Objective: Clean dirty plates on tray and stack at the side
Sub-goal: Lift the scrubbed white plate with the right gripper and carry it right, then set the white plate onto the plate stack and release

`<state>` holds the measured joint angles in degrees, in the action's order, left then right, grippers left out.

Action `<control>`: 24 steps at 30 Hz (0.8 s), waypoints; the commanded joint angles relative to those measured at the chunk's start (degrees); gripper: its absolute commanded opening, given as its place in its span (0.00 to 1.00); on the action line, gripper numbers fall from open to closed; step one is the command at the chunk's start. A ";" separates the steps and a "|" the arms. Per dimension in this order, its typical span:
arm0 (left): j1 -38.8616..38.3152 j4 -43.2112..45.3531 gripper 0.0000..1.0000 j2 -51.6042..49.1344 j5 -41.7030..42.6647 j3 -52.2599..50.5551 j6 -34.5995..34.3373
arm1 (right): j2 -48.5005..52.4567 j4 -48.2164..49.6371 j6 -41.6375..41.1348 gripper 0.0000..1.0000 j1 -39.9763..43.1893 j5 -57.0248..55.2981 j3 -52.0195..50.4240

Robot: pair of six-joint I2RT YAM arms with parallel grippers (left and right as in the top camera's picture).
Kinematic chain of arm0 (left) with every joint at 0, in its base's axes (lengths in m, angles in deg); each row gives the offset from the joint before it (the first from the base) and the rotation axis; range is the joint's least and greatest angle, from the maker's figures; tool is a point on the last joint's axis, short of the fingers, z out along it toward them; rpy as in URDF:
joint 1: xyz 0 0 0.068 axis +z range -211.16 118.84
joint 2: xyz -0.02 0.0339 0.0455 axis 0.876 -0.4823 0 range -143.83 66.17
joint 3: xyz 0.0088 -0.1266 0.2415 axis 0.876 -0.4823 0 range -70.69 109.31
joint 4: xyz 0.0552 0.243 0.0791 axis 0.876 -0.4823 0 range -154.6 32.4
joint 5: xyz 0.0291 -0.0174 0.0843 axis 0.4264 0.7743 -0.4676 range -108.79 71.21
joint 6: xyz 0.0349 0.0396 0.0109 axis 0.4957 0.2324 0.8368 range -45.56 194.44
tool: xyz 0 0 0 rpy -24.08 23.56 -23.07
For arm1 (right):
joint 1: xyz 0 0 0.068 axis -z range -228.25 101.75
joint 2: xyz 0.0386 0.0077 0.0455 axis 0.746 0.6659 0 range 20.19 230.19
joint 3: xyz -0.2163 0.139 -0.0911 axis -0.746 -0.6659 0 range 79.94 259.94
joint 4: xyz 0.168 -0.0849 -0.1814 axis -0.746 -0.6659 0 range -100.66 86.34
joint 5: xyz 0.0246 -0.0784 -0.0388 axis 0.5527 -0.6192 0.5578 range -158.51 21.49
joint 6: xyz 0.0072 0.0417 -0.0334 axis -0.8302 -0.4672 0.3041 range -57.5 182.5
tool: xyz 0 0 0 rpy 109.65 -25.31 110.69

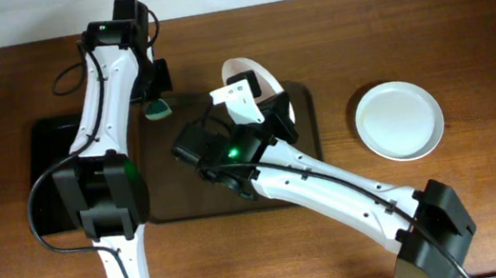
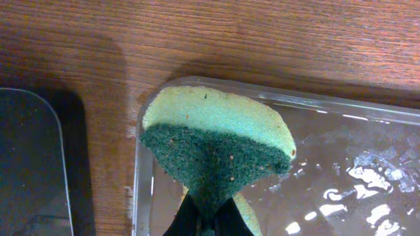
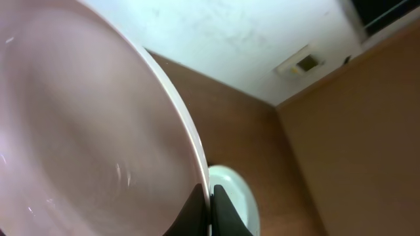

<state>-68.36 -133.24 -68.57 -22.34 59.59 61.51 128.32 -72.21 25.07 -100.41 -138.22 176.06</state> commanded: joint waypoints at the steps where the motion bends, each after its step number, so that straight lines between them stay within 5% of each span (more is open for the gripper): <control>1: 0.68 0.11 0.01 -0.50 0.42 -0.28 -0.31 | -0.11 -2.08 -5.40 0.04 1.42 5.25 0.44; 9: 0.68 0.13 0.01 -0.50 0.39 -0.28 -0.31 | -2.54 -4.07 -7.26 0.04 7.52 25.33 0.44; 17: 1.42 -1.64 0.01 -0.46 0.35 -0.28 2.29 | -9.81 -4.13 -2.78 0.04 24.22 49.22 0.44; 24: 6.60 -7.67 0.01 1.33 0.35 -0.26 2.29 | -10.56 -4.59 2.14 0.04 40.28 58.31 0.04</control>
<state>-65.30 -138.88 -68.57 -22.15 59.59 62.84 118.77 -76.56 24.44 -65.66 -85.50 176.06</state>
